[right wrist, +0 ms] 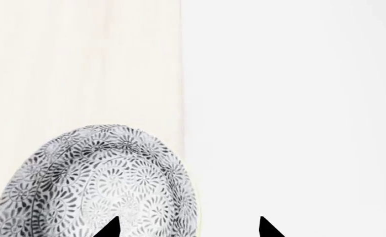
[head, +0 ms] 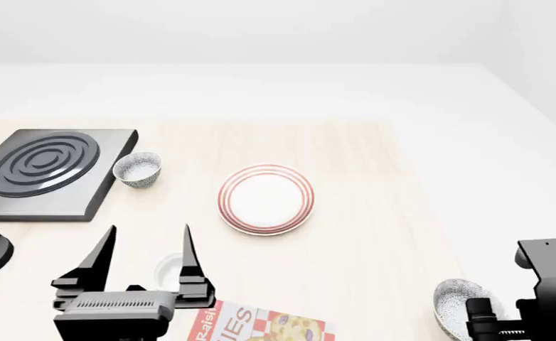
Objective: Pick the akita bowl next to the cookies box and place it on the plate.
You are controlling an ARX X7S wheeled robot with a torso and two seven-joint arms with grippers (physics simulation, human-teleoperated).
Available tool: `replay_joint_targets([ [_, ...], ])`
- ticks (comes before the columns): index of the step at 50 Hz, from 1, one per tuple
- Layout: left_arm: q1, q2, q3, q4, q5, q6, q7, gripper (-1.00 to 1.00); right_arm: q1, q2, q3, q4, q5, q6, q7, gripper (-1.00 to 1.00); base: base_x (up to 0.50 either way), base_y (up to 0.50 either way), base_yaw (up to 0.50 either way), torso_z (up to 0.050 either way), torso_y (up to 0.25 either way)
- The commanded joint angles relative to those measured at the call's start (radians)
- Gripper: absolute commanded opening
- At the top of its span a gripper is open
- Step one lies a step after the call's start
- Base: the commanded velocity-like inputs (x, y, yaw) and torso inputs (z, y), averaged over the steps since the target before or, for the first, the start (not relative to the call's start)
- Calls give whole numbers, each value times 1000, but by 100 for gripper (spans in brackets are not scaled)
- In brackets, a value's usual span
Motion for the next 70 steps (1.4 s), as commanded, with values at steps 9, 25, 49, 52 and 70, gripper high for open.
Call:
replay_joint_targets([
  [9, -15, 6, -13, -19, 22, -2, 11, 100, -17, -35, -81, 114, -136, -57, -167, 100, 0, 0, 0, 0, 0],
  [25, -17, -5, -7, -21, 18, 1, 1, 100, 31, -50, -142, 89, -189, -51, -153, -100, 0, 0, 0, 0, 0],
  [49, -23, -10, 10, -19, 13, 0, -12, 100, 208, -20, -135, -51, -99, 65, -68, -100, 0, 0, 0, 0, 0],
  [52, -23, -12, 9, -17, 7, 0, -12, 100, 246, -22, -138, -49, -100, 69, -73, -100, 0, 0, 0, 0, 0],
  [70, -26, -18, 13, -29, -3, 3, -16, 100, 574, -150, -250, -4, -161, 99, -125, -100, 0, 0, 0, 0, 0],
])
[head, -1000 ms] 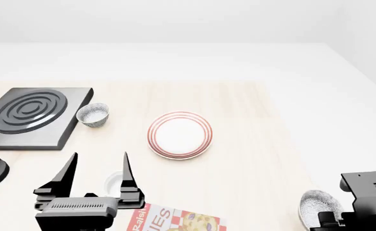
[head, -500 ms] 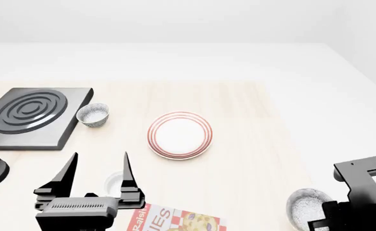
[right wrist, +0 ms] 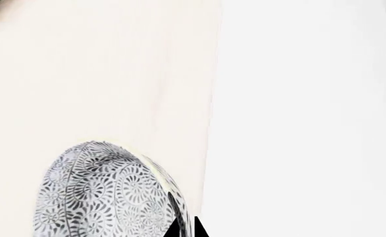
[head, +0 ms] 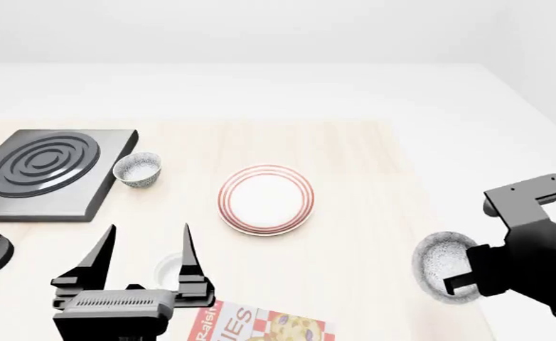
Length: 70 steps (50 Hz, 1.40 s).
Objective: Pick the akita bowl next to the cookies box and place it on the plate.
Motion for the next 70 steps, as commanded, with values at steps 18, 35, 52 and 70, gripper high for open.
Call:
replay_joint_targets([
  [18, 5, 0, -41, -33, 4, 33, 6, 100, 572, -546, -365, 818, -516, -541, -596, -100, 0, 0, 0, 0, 0],
  [35, 38, -13, -73, -68, -8, 86, -7, 100, 655, -943, -96, 1468, -847, -956, -720, -100, 0, 0, 0, 0, 0],
  [52, 144, -48, -116, -11, -23, 119, -29, 100, 671, -943, -565, 1468, 56, -849, -822, -100, 0, 0, 0, 0, 0],
  [70, 183, -48, -117, -7, -5, 118, -53, 100, 617, -943, 74, 1468, -341, -746, -766, -100, 0, 0, 0, 0, 0],
])
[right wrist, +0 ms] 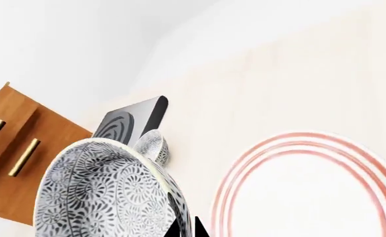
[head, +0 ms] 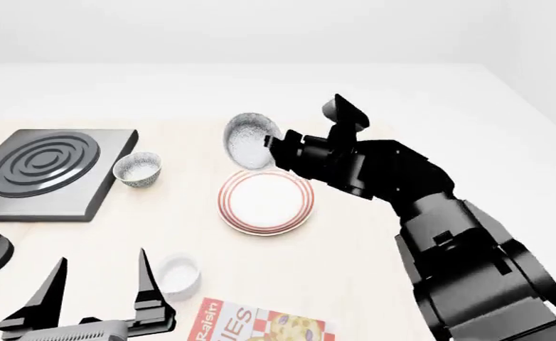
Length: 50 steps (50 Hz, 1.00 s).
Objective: Pick the akita bowl next to the cookies box and place it on the plate.
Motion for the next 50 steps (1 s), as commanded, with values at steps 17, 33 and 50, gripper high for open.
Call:
replay_joint_targets([
  [17, -27, 10, -27, -72, -23, 53, 49, 100, 7, -25, 267, 26, -173, 6, -20, -100, 0, 0, 0, 0, 1],
  [33, -30, 11, -24, -85, -25, 74, 51, 100, 26, -25, 150, 26, -100, -49, 10, -100, 0, 0, 0, 6, -243],
  [50, -34, 9, -14, -85, -63, 62, 59, 100, 109, -21, -732, 26, 717, -143, 229, -100, 0, 0, 0, 1, -24],
])
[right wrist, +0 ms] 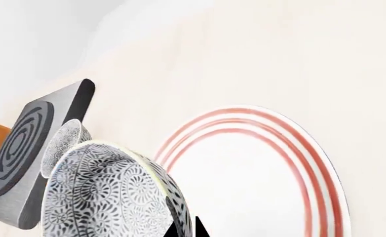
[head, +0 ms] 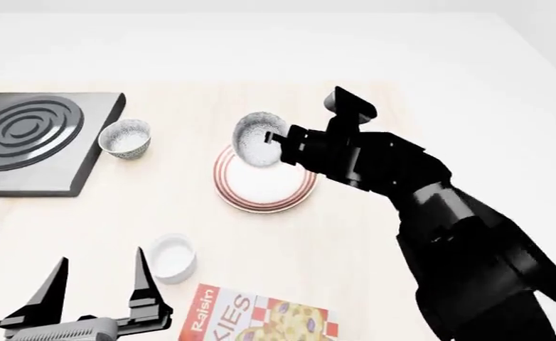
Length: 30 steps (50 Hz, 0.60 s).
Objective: Pick the akita bowl next to the cookies box and place it on the plate.
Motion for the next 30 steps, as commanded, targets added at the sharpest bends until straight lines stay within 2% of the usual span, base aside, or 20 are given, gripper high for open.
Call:
replay_joint_targets([
  [1, -21, 20, -10, -32, 15, 2, 26, 100, 72, -15, -536, 16, 580, -61, 69, -100, 0, 0, 0, 0, 0],
  [3, -22, 20, -8, -31, 18, -1, 24, 100, 91, -19, -756, 16, 786, -76, 41, -100, 0, 0, 0, 0, 0],
  [5, -22, 19, -6, -30, 19, -2, 24, 100, 108, -19, -915, 16, 959, -49, -3, -100, 0, 0, 0, 0, 0],
  [11, -21, 16, -4, -25, 28, -6, 20, 100, 126, -19, -1148, 16, 1249, -25, -17, -100, 0, 0, 0, 0, 0],
  [18, -12, 10, -4, -27, 28, 27, 32, 100, 154, -19, -1299, 16, 1431, -50, 6, -100, 0, 0, 0, 0, 0],
  [27, -8, 15, 0, -33, 19, 58, 40, 100, 163, -19, -1322, 16, 1428, -80, -7, -100, 0, 0, 0, 20, -210],
  [30, -10, 14, 7, -32, 14, 49, 43, 100, 164, -19, -1327, 16, 1431, -84, -14, -100, 0, 0, 0, 1, -8],
])
